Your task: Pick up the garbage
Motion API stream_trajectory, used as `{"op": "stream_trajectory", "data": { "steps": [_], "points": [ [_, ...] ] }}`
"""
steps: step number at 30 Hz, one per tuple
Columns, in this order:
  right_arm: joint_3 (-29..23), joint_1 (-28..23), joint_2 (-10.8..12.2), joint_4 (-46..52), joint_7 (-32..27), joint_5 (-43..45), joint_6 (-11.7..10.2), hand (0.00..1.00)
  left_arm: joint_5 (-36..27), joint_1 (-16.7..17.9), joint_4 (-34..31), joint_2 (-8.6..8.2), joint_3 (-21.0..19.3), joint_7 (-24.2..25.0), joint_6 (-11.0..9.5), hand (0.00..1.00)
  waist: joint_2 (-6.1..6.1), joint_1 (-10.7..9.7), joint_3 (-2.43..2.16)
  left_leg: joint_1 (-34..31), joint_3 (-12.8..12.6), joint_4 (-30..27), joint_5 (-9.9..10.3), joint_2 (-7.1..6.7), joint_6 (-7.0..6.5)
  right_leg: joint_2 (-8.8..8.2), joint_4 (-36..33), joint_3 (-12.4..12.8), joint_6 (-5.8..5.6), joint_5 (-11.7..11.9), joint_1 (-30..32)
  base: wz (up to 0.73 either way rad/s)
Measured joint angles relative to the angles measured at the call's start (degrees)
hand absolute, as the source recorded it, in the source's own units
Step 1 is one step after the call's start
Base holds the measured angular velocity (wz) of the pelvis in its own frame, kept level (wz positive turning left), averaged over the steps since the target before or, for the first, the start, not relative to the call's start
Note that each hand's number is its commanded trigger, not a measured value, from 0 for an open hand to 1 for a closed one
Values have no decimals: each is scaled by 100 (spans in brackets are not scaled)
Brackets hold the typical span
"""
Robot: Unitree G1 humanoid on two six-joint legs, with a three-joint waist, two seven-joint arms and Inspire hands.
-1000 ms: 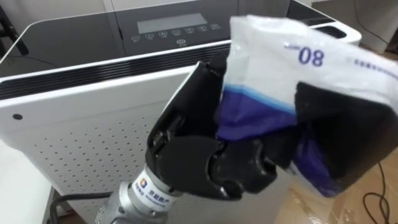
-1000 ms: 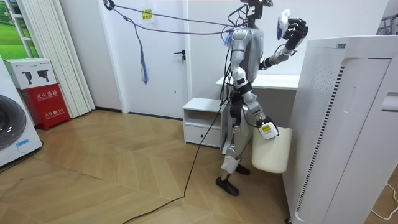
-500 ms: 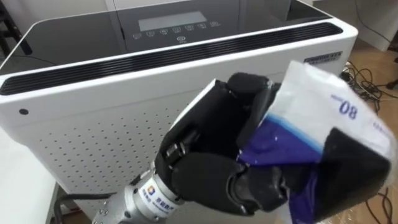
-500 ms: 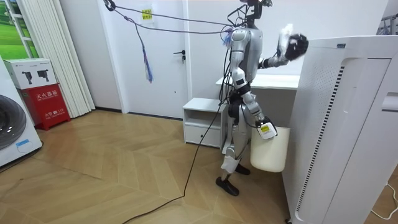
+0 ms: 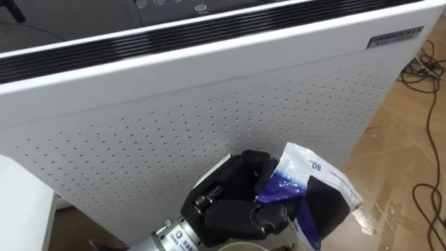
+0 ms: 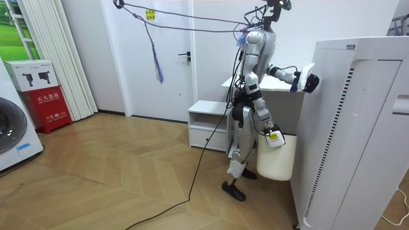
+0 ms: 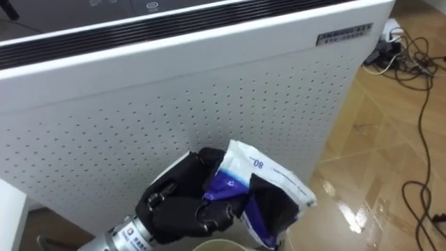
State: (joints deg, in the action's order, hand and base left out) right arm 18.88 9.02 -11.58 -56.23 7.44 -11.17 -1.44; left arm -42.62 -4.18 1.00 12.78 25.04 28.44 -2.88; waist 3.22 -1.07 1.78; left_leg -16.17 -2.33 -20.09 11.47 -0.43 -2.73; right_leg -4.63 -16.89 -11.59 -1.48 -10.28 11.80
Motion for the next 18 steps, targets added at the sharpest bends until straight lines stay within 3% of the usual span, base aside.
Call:
{"op": "stream_trajectory", "data": {
  "steps": [2,5,9,13,18],
  "points": [
    [0,102,-3,1,-29,-2,-2,100,225,-4,146,-2,4,-2,-1,100,19,-3,1,-128,0,-67,0,6,0,3,-17,-9,3,2,101,2],
    [-3,214,-5,-57,-171,-79,-57,100,526,-7,392,-44,7,-7,-8,100,91,5,40,-215,5,-81,-3,6,-5,-18,-25,-57,6,4,167,7],
    [-2,343,-4,-214,-261,-234,-112,100,1009,-12,861,-71,9,-156,-105,100,151,70,41,-376,-50,-82,-24,11,-9,-27,-130,-1,5,3,403,-7],
    [-28,582,22,-242,-373,-251,-112,100,1561,-28,1241,-97,9,-426,-141,100,127,84,55,-655,-157,-63,-101,5,-26,-67,-328,58,7,3,811,-9],
    [-206,688,27,-244,-404,-253,-114,100,1758,-69,1589,-94,33,-542,-172,100,20,89,109,-877,-258,-120,-142,1,-46,-129,-526,171,11,3,1137,-6]
  ]
}}
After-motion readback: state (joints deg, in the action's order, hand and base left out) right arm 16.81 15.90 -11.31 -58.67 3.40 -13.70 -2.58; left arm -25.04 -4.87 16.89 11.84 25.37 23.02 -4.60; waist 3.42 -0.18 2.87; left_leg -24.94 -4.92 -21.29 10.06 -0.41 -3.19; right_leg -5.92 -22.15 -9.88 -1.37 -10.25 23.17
